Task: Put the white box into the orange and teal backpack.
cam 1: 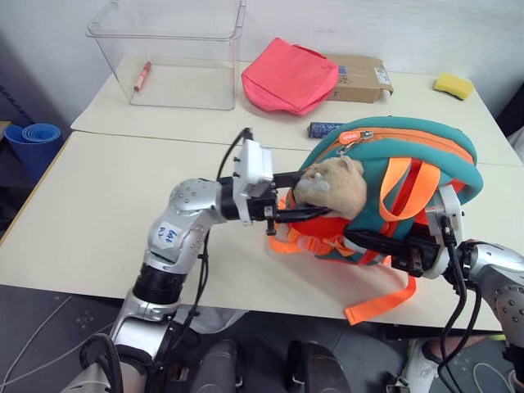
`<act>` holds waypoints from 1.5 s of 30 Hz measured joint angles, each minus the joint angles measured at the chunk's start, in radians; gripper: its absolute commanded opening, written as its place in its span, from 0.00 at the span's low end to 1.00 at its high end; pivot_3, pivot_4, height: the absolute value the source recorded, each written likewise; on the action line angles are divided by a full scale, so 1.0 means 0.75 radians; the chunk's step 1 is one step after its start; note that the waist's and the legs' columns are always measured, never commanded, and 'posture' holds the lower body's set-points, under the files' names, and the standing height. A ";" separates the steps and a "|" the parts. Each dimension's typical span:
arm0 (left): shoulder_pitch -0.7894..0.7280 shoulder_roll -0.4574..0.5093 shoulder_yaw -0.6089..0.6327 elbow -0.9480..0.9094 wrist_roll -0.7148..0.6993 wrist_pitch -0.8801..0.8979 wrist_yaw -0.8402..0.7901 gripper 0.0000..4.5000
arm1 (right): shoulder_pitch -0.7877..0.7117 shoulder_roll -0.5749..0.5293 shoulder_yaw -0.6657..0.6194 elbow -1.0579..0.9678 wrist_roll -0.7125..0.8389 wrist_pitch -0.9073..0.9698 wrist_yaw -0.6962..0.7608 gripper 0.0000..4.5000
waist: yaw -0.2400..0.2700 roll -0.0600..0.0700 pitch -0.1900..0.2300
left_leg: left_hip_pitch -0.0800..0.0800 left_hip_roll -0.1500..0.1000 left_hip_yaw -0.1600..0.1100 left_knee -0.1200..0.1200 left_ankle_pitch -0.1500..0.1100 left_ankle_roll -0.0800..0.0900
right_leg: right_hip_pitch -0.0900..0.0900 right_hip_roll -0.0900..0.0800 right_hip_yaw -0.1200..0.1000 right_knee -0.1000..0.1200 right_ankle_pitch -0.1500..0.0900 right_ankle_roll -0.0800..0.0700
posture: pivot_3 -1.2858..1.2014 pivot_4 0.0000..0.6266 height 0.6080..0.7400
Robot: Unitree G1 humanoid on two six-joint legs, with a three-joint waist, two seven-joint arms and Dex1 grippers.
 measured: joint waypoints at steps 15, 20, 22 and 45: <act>-0.114 0.258 0.056 0.573 0.215 -0.269 -0.097 0.16 | 0.133 0.114 -0.074 -0.092 0.045 -0.044 -0.118 0.00 | 0.002 0.001 0.000 | -0.003 -0.003 -0.002 0.000 -0.002 0.003 | -0.001 0.001 -0.007 0.003 0.000 0.000 | 0.52 0.24 1.00; 0.003 0.186 -0.035 0.734 0.380 -0.397 0.017 0.16 | 0.198 0.173 -0.074 -0.116 0.035 -0.080 -0.174 0.00 | -0.002 0.001 0.000 | -0.001 -0.003 0.002 0.001 0.000 0.003 | -0.002 0.002 -0.010 0.004 0.000 0.001 | 0.52 0.24 1.00; 0.035 0.157 -0.055 0.754 0.403 -0.438 0.032 0.16 | 0.206 0.201 -0.074 -0.118 0.028 -0.100 -0.190 0.00 | -0.001 0.000 -0.001 | -0.001 -0.002 0.001 0.001 0.000 0.003 | -0.002 0.000 -0.007 0.003 0.001 0.001 | 0.52 0.24 1.00; 0.643 0.590 0.330 0.181 0.215 -0.222 -0.111 1.00 | 0.538 0.050 -0.253 0.071 -0.440 -0.709 0.088 1.00 | -0.003 0.004 -0.001 | 0.003 -0.001 0.000 0.000 -0.006 0.002 | 0.001 -0.010 -0.002 -0.002 0.000 0.000 | 0.52 0.24 1.00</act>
